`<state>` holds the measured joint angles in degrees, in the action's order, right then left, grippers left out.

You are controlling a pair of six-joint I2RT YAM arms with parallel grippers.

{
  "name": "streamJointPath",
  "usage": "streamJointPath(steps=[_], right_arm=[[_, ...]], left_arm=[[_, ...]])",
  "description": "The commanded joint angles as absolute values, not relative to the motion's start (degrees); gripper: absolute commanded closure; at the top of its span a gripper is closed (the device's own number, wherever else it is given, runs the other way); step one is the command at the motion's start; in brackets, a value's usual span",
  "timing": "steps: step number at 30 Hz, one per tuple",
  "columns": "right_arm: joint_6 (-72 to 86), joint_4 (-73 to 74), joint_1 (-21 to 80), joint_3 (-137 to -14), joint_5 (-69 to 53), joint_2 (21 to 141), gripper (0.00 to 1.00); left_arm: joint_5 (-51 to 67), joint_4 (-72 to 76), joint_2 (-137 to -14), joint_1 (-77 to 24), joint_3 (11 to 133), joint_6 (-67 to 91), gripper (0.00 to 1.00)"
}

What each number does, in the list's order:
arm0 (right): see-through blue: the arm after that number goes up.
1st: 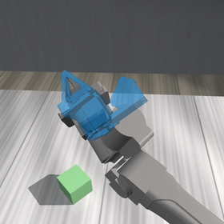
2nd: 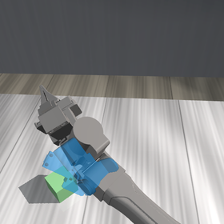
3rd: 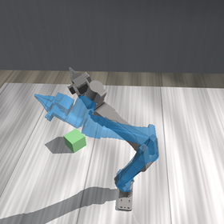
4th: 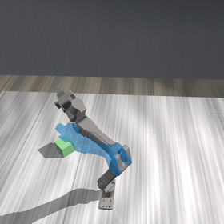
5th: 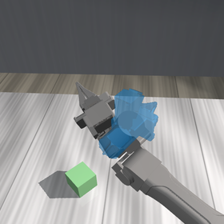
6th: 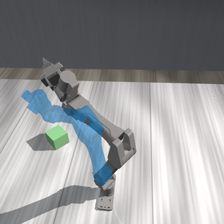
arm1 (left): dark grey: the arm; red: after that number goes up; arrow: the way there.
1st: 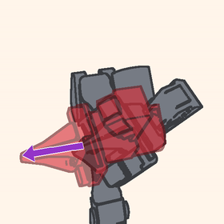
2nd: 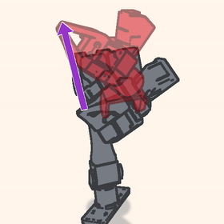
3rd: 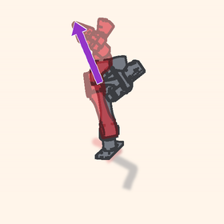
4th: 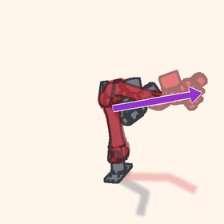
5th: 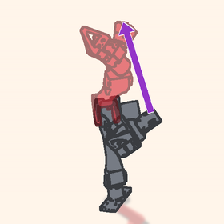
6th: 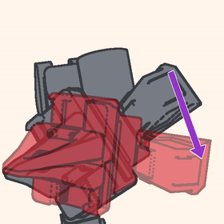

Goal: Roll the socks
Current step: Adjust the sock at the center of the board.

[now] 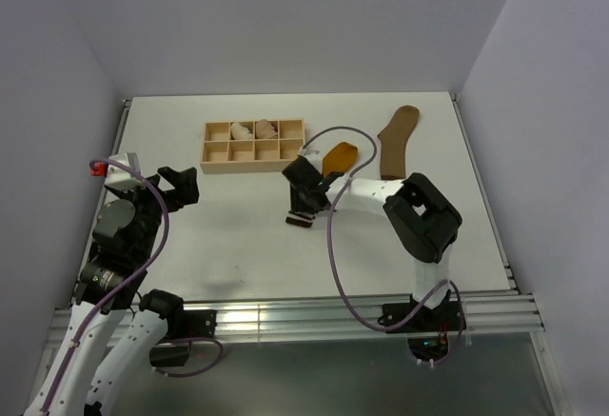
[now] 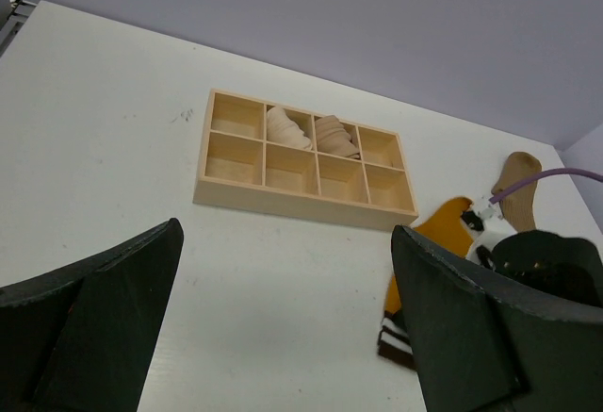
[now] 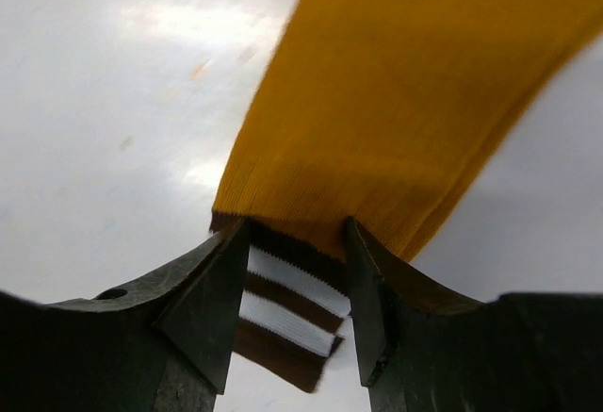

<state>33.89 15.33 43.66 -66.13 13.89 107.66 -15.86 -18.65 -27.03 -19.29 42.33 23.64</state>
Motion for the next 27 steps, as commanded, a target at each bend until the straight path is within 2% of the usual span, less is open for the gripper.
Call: streamJointPath(steps=[1, 5, 10, 17, 21, 27], right_arm=[[46.66, 23.82, 49.56, -68.02, 16.17, 110.21, 0.46], [50.70, 25.22, 54.22, -69.61, 14.69, 110.92, 0.46], [47.56, 24.88, 57.83, -71.63, 15.12, 107.95, 0.45], [30.28, 17.15, 58.45, -68.12, 16.78, 95.11, 0.39], [18.48, 8.11, 58.62, -61.45, 13.90, 87.82, 0.34], [6.78, 5.11, 60.29, -54.68, 6.42, 87.71, 0.31]], left_arm=[[-14.94, -16.79, -27.25, -19.42, 42.45, 23.38, 0.01], [-15.03, -16.79, -26.90, -19.42, 42.36, 23.38, 0.00], [-14.94, -16.79, -26.63, -19.42, 42.10, 23.38, 0.00], [-15.38, -16.79, -26.89, -19.42, 42.19, 23.47, 0.01], [-16.43, -16.87, -26.72, -19.42, 42.10, 23.55, 0.01], [-21.70, -17.93, -26.63, -19.42, 42.27, 24.87, 0.00]])
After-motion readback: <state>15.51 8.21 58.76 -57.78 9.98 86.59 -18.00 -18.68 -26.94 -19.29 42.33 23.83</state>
